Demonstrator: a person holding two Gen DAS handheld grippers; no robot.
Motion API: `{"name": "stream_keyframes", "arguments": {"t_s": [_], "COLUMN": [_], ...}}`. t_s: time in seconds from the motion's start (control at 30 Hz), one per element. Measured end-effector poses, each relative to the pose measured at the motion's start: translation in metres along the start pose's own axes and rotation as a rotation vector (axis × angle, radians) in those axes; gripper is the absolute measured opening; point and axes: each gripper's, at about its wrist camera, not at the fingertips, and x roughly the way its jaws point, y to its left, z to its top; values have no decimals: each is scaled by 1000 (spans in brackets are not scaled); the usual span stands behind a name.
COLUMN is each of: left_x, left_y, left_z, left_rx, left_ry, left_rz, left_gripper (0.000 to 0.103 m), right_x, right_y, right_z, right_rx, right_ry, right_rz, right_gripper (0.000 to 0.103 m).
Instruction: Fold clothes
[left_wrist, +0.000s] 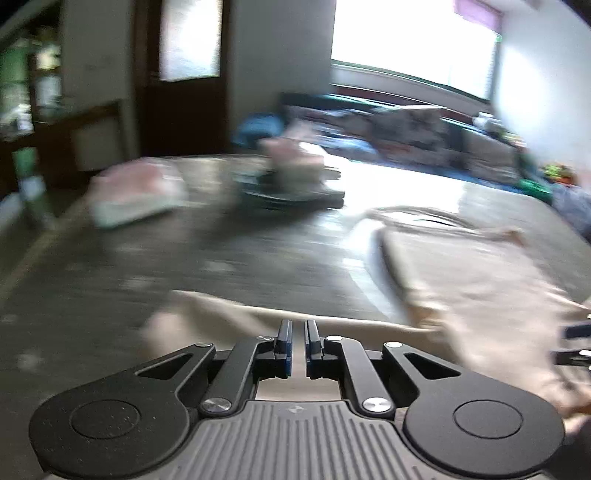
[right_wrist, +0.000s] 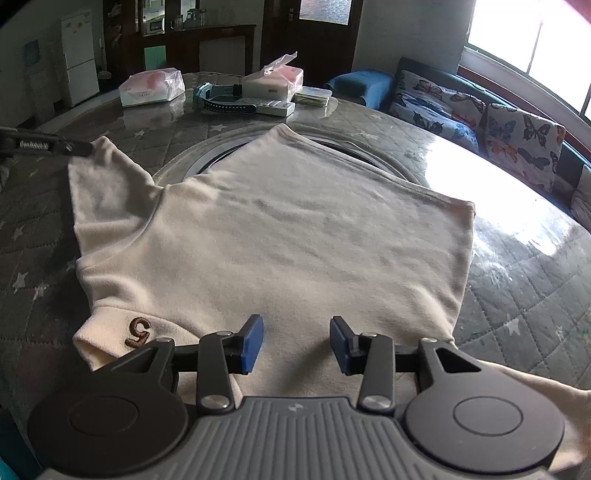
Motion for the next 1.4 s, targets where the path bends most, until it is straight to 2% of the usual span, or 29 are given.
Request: {"name": "stream_keyframes", "arguments": {"t_s": [0.17,0.3,0.6,0.7,0.83,1.0,1.1,1.2,1.3,1.4], "left_x": [17,31,33,33,25,42,55,60,56,48], "left_y": [-52,-71,-67,-61,-67,-80,-84,-89,-88,-76], "left_z": [-1,-2,-13,-10,0,10,12,10,9,10], "left_rx": [69,79,122,101,68,42,31,76,80,37], "left_ry": [6,10,24,29,-14,14,36,39,34,17], "left_rz": [-139,-173,-59,-79,-125,-174,-164,-101,-101,-95], "left_gripper": [8,8,9,9,9,8,8,7,8,11], "right_x": [0,1,2,3,3,3,2,3,3,3], "right_y": [-1,-2,-4,-5,-6,-5,-6,-5,-5,-4], "right_z": [0,0,-1,-2,-3,-2,-3,-2,-2,-2], "right_rx": [3,7,12,16,19,17,21,21,18,17], "right_ry": [-1,-2,-5,-8,-10,-10,-10,-10,-9,-10], "right_rz": [4,7,17,19,20,18,19,19,17,14], "right_gripper": [41,41,41,42,42,42,43,43,43,43]}}
